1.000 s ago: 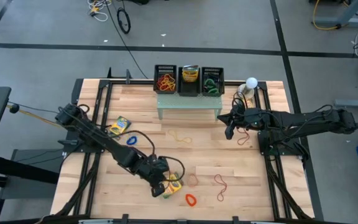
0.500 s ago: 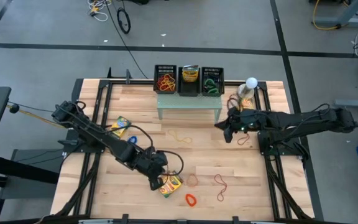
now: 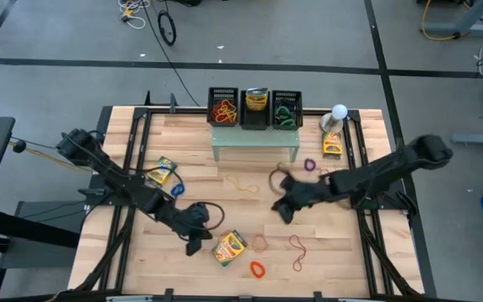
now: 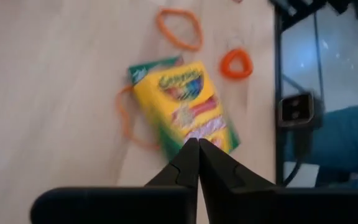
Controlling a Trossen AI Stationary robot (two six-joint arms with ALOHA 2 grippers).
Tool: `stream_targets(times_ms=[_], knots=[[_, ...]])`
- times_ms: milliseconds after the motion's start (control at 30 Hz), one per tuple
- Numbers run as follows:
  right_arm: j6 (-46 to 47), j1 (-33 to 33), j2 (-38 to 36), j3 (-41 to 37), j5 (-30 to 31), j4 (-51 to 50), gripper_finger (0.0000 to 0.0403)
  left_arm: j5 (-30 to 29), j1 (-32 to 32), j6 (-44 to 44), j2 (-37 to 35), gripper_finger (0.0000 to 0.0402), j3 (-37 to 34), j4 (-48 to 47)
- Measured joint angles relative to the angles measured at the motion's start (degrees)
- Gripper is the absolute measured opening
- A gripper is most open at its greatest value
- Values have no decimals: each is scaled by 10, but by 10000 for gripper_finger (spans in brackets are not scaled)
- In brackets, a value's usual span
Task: Pick & Place Office Desk Supplies
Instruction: Put the crayon box on the middle black bin on the shelf
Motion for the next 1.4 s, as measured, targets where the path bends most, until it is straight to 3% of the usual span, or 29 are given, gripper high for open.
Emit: stream_targets(times_ms=[167, 333, 500, 667, 833, 1100, 1400], knots=[[52, 39, 133, 121, 10, 4, 175, 22, -15, 62, -26, 32, -54, 17], [104, 51, 255, 235, -8, 1, 220, 26, -26, 121, -28, 14, -98, 53], [107, 51, 354, 333, -35, -29, 224, 26, -28, 155, -28, 6, -118, 78], [88, 51, 431, 411, -76, -101, 196, 25, -28, 164, -28, 11, -119, 81], [91, 51, 463, 443, -78, -120, 153, 31, -27, 173, -28, 9, -119, 75], [90, 51, 466, 445, -67, -106, 16, 30, -3, 189, -43, 6, -119, 59], [77, 52, 431, 443, 0, -139, 3, 37, 67, 188, -140, 5, -175, 67]])
